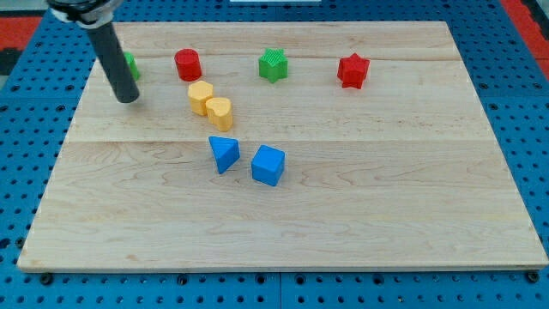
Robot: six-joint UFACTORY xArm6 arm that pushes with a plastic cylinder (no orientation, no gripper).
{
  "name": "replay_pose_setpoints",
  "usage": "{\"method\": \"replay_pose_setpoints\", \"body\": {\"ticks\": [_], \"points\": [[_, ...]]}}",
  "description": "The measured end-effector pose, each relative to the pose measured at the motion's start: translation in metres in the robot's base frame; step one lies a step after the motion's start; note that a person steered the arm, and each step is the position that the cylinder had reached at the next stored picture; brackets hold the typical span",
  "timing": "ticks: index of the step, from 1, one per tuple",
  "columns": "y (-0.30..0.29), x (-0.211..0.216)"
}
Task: Push the yellow hexagon along with yellow heart a bit down
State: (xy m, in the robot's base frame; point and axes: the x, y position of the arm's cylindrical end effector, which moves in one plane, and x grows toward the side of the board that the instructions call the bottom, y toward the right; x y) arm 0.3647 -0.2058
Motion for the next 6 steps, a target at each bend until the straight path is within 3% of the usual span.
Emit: {"method": "replay_pose_setpoints", "body": {"ticks": [3, 4, 5, 6], "points": [[-0.03, -0.037], [-0.015, -0.024], [0.068, -0.022], [0.112, -0.019]]}}
